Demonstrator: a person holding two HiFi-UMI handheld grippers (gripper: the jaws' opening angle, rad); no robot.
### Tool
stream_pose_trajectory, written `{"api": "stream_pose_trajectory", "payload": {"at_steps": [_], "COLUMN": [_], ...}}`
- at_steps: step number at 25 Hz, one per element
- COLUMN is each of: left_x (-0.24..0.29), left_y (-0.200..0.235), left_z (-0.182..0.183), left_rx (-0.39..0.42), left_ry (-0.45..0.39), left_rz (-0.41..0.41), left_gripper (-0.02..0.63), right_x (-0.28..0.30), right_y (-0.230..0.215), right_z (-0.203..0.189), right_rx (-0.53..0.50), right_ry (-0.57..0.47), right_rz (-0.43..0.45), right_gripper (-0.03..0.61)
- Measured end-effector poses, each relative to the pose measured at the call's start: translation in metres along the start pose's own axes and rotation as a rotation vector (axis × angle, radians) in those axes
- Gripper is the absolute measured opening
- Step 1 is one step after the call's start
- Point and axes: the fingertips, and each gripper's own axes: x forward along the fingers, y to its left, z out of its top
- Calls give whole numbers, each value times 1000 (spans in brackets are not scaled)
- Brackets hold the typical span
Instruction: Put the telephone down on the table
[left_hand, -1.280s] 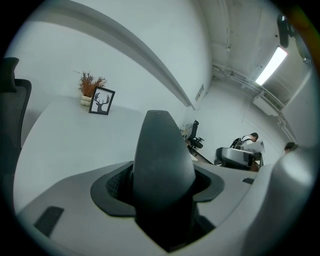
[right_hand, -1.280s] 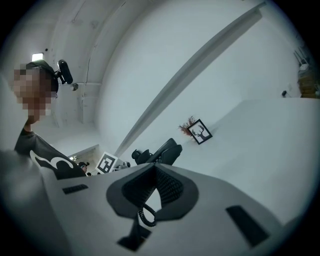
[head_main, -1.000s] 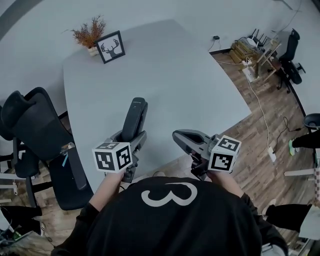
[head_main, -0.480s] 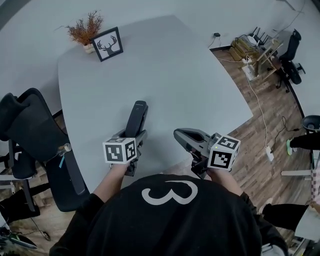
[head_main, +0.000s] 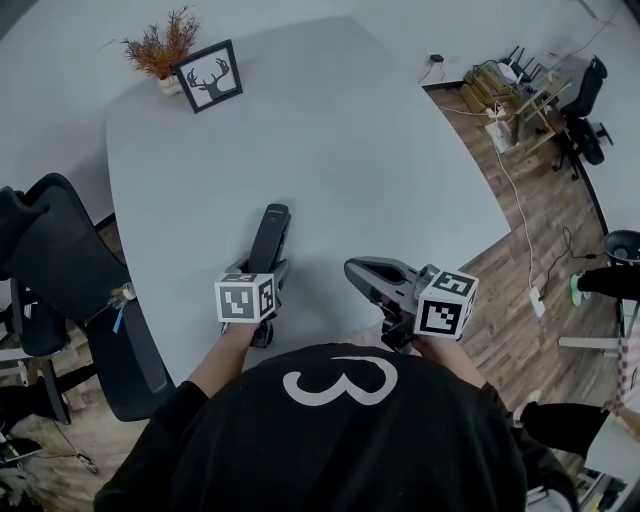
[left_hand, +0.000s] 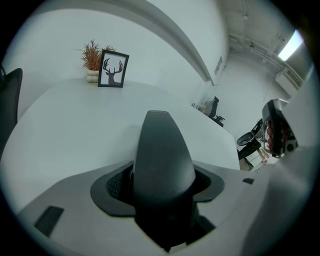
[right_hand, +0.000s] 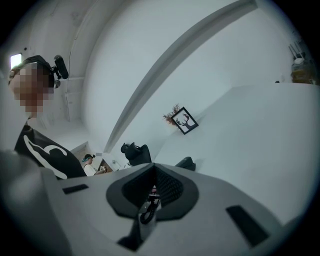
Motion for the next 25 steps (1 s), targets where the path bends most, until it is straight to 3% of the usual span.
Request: {"api": "stream_pose_trajectory", "payload": {"at_steps": [6, 19, 25], "left_x": [5, 12, 14], "left_y": [3, 5, 6], "left_z": [-4, -13, -13], "left_rx": [23, 174, 201], "left_ry": [16, 57, 62], "left_rz": [16, 132, 136], "left_gripper": [295, 299, 302], "right_x": [-2, -4, -14], "right_y": [-11, -23, -29], "right_z": [0, -3, -4], "right_rx": [14, 50, 79], "right_ry": [4, -18, -44], "right_rz": [-21, -32, -47], "right_gripper": [8, 8, 8]}}
